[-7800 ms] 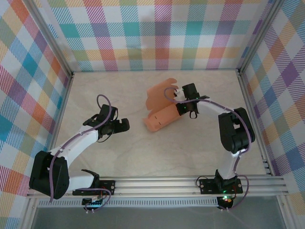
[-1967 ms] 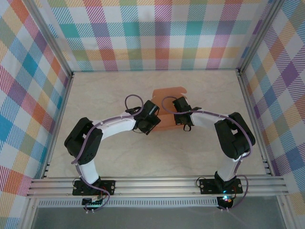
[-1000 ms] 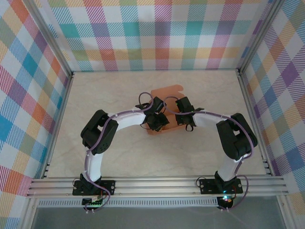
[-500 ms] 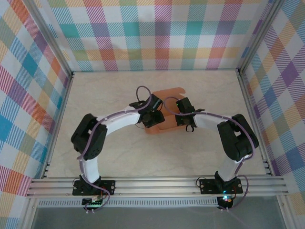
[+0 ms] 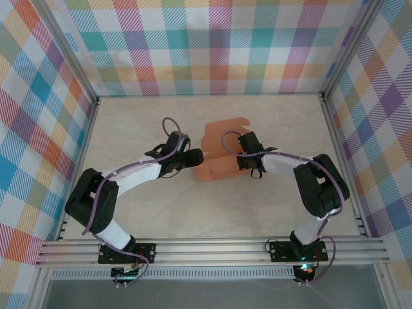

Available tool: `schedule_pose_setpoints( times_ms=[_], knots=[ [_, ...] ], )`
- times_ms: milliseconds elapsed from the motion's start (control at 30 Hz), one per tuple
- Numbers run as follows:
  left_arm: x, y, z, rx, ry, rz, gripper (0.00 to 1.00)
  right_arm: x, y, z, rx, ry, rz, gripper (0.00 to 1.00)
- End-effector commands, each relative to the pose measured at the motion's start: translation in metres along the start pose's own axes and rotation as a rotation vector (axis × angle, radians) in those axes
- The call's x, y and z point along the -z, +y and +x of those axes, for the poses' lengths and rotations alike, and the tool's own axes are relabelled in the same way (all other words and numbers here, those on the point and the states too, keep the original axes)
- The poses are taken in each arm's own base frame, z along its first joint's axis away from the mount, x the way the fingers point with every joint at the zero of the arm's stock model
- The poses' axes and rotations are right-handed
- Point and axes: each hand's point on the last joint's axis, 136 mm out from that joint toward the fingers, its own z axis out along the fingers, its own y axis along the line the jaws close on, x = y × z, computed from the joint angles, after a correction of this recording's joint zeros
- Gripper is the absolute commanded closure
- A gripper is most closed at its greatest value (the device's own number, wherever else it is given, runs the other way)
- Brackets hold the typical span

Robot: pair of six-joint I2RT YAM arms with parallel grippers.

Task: Fold the paper box

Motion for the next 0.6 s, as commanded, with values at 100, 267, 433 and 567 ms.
schedule_pose_setpoints(
  times_ms=[100,267,433,567],
  knots=[
    [-0.002,-0.024,-0.036,-0.022,-0.096,0.231,0.33,-0.002,0.002,0.013,0.002,0.037,-0.026,0.9],
    [-0.027,-0.033,-0.03,-0.013,-0.022,0.267,0.4,-0.004,0.002,0.013,0.001,0.039,-0.027,0.9],
    [-0.045,-0.039,-0.019,-0.003,0.016,0.288,0.43,-0.003,0.002,0.011,-0.001,0.036,-0.027,0.9],
    [-0.052,-0.052,-0.011,-0.028,0.038,0.304,0.43,-0.004,0.002,0.012,-0.003,0.039,-0.027,0.9]
  ],
)
